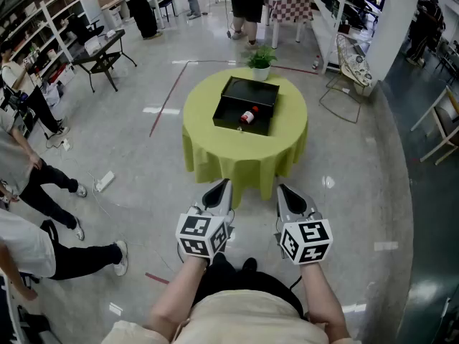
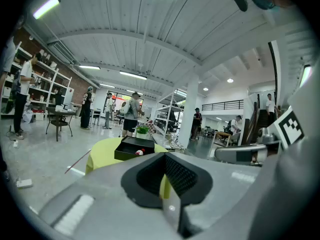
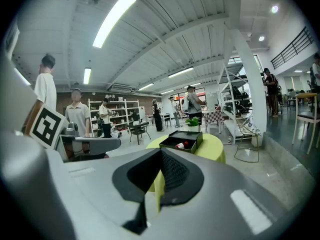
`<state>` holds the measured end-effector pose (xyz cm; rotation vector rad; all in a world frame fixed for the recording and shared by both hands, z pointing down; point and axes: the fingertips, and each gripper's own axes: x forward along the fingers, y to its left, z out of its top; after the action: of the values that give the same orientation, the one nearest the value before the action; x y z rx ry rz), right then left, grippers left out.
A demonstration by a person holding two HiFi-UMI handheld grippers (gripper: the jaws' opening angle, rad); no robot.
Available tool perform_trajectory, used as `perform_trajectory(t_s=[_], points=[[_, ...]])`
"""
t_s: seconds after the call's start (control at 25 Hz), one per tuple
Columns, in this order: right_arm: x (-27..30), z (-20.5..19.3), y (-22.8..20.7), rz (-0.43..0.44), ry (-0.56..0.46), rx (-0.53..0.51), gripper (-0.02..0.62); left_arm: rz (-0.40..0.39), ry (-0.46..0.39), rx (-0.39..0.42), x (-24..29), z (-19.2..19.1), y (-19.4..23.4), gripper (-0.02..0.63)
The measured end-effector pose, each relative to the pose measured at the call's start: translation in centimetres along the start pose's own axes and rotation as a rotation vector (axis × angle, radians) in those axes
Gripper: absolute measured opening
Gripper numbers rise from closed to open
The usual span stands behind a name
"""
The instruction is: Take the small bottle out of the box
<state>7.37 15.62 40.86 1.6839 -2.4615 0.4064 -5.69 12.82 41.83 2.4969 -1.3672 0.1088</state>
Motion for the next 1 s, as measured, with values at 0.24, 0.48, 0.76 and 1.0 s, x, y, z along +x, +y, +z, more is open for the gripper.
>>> perform_trajectory(t_s=[0.24,0.48,0.76,1.0], points=[[-0.3,-0.1,-0.3,0.01,-0.011,0.01,0.0,0.002,-0.001,-0.003,0.2,-0.3,-0.6,0.002],[-0.6,-0.1,-0.4,0.018,-0.01,0.029,0.002,-0.004,-0.013,-0.003,0.3,0.4,-1.0,0.002],[0.0,-1.0,-1.7,0.003,0.011,0.073,0.002,0.023,0.007,-0.013,1.7,-0.1,-0.2,0.002],[1.1,-0.8,-3.2,-0.013,0.017,0.083,0.002,0.035,0.023,-0.019,3.8,0.0,0.7,0.002]])
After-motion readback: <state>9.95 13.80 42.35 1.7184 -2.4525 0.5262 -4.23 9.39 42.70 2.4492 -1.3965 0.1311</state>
